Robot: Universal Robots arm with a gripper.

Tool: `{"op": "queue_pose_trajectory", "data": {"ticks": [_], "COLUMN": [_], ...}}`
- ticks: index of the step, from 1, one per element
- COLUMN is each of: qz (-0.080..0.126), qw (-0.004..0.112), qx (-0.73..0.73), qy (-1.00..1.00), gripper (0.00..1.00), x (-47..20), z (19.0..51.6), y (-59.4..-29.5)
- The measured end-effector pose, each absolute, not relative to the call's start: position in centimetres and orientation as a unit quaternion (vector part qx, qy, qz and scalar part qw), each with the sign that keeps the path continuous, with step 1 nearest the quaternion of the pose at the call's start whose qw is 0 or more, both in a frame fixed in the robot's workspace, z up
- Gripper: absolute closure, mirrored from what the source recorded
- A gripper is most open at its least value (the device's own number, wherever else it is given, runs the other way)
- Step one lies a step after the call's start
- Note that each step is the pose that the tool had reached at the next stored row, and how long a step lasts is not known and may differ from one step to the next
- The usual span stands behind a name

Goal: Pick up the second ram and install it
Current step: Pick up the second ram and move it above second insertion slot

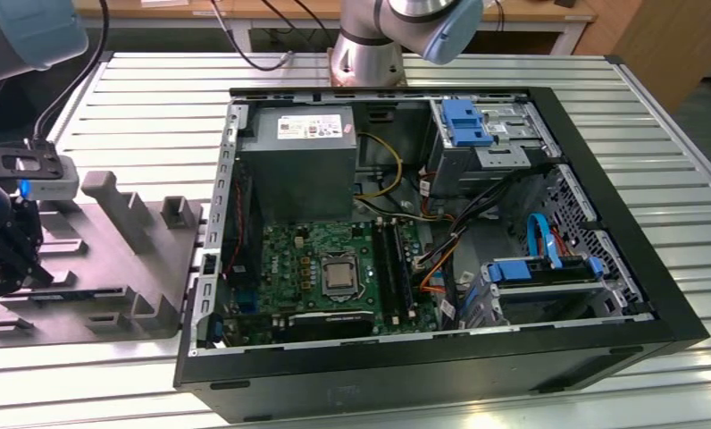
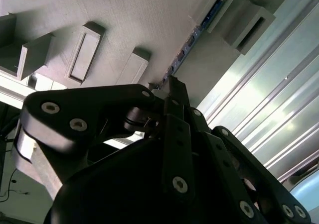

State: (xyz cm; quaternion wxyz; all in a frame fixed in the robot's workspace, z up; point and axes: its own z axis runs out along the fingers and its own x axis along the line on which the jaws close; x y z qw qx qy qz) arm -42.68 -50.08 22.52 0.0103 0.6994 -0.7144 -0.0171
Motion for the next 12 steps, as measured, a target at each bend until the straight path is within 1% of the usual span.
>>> {"op": "queue_pose_trajectory", "data": {"ticks": [3,4,5,6,7,9,10,11,12], "qz": [-0.017,-0.017,-0.017,-0.017,-0.017,-0.017,-0.017,-0.017,-0.017], "qw": [0.010,0.010,0.010,0.010,0.010,0.010,0.010,0.010,0.010], "qx": [0.699,0.699,0.699,0.699,0.699,0.699,0.699,0.699,0.699], "qy": [-0.714,-0.714,-0.714,-0.714,-0.714,-0.714,-0.714,-0.714,-0.714], "gripper": [0.89,0.84,0.84,0.77,0.77,0.65,0.65,0.59,0.59], "x": [-42.68,-42.67,-42.68,-42.68,-42.68,-42.68,-42.68,-42.68,-42.69], "z": [22.51,22.51,22.50,22.50,22.50,22.49,22.49,22.50,22.48], "y": [-50.08,-50.08,-50.08,-50.08,-50.08,-50.08,-50.08,-50.09,-50.09]}}
